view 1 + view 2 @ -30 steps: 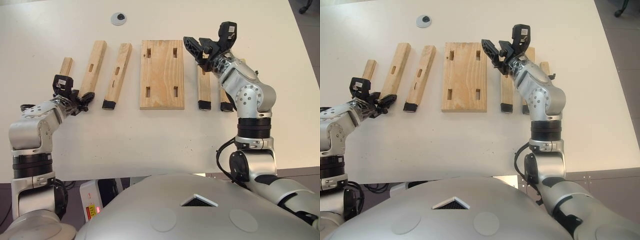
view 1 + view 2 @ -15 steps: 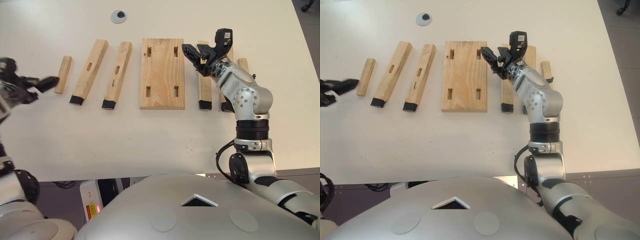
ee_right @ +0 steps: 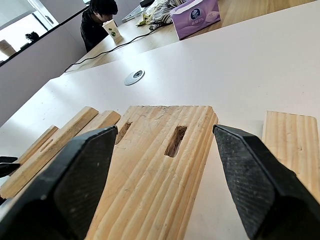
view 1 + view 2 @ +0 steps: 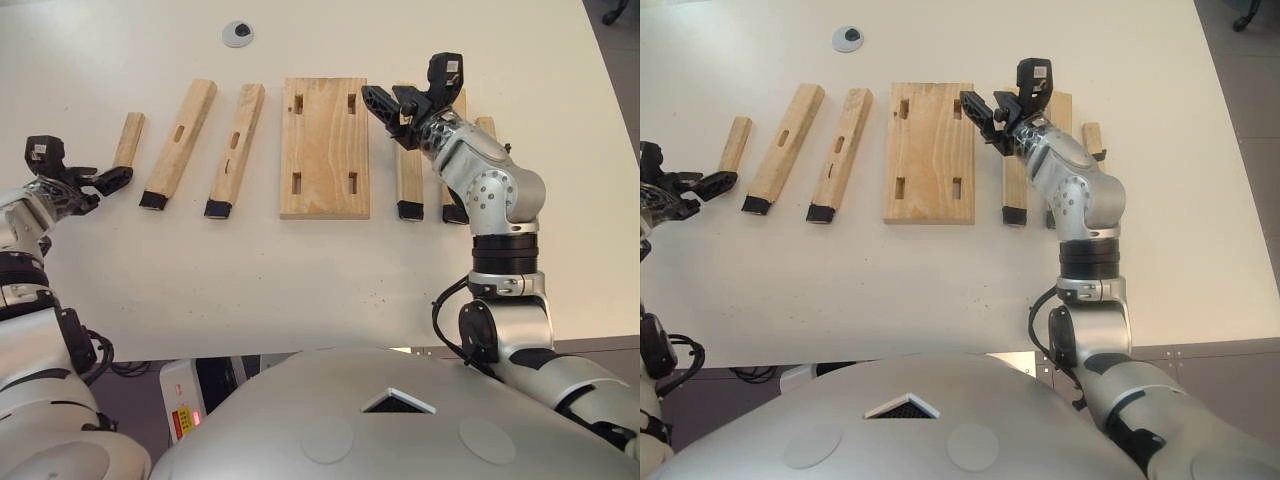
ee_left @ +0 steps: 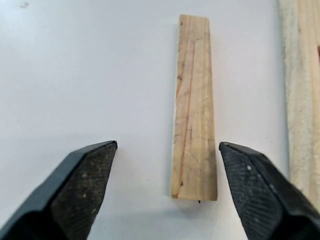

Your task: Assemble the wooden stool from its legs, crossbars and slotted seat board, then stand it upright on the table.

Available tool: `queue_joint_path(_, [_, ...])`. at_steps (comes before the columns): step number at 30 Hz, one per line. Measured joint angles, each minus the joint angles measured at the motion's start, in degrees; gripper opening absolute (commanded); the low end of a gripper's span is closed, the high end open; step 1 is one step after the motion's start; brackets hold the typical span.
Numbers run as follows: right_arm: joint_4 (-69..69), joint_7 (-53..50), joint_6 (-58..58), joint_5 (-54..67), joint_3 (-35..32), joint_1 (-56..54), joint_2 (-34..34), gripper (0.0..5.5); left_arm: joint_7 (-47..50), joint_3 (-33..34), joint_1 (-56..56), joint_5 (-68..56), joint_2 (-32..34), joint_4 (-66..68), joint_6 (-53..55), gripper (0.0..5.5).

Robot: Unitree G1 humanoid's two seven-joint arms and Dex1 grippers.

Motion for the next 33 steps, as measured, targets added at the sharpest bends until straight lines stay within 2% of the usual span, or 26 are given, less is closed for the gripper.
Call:
queue_joint_path(1, [0.0, 0.0, 0.0, -0.3, 0.0, 0.0, 0.0, 3.51, 0.2, -0.2, 0.3, 0.4, -0.1, -0.1, -0.5, 3.12])
queue_joint_path(12, [0.6, -0.6, -0.7, -1.8, -0.9, -0.3, 0.1, 3.51, -0.1, -1.4, 4.4, 0.4, -2.1, -7.6, -0.4, 1.92])
queue_joint_path(17, [1.9, -1.5, -0.8, -1.8, -2.5, -1.1, 0.2, 3.51, 5.3, 1.0, 4.7, -0.3, -5.3, -9.5, -1.8, 1.26])
queue_joint_path(20, [2.6, -1.9, -0.8, -1.8, -3.4, -2.2, 0.2, 3.51, 8.6, 2.3, 4.2, -0.9, -7.9, -13.0, -1.5, 1.26])
queue_joint_path(25, [2.9, -2.0, -0.5, -1.4, -3.8, -3.3, 0.3, 3.51, 14.6, 2.3, -0.7, -2.0, -12.5, -30.6, -0.2, 1.26])
queue_joint_path(27, [2.8, -1.8, 0.9, 1.0, -5.4, -4.3, 0.5, 3.78, 16.4, 2.1, -3.6, -2.9, -14.5, -38.2, 0.6, 1.25])
queue_joint_path(30, [1.7, -2.4, 9.5, 13.2, -11.9, -7.4, 5.1, 4.31, 16.1, -5.7, -4.8, -2.7, -19.3, -48.3, 2.4, 1.25])
queue_joint_path(33, [1.7, -5.1, 15.6, 23.5, -19.0, -11.8, 6.6, 4.82, 13.5, -11.0, -2.6, -3.2, -21.4, -56.7, 3.0, 1.25])
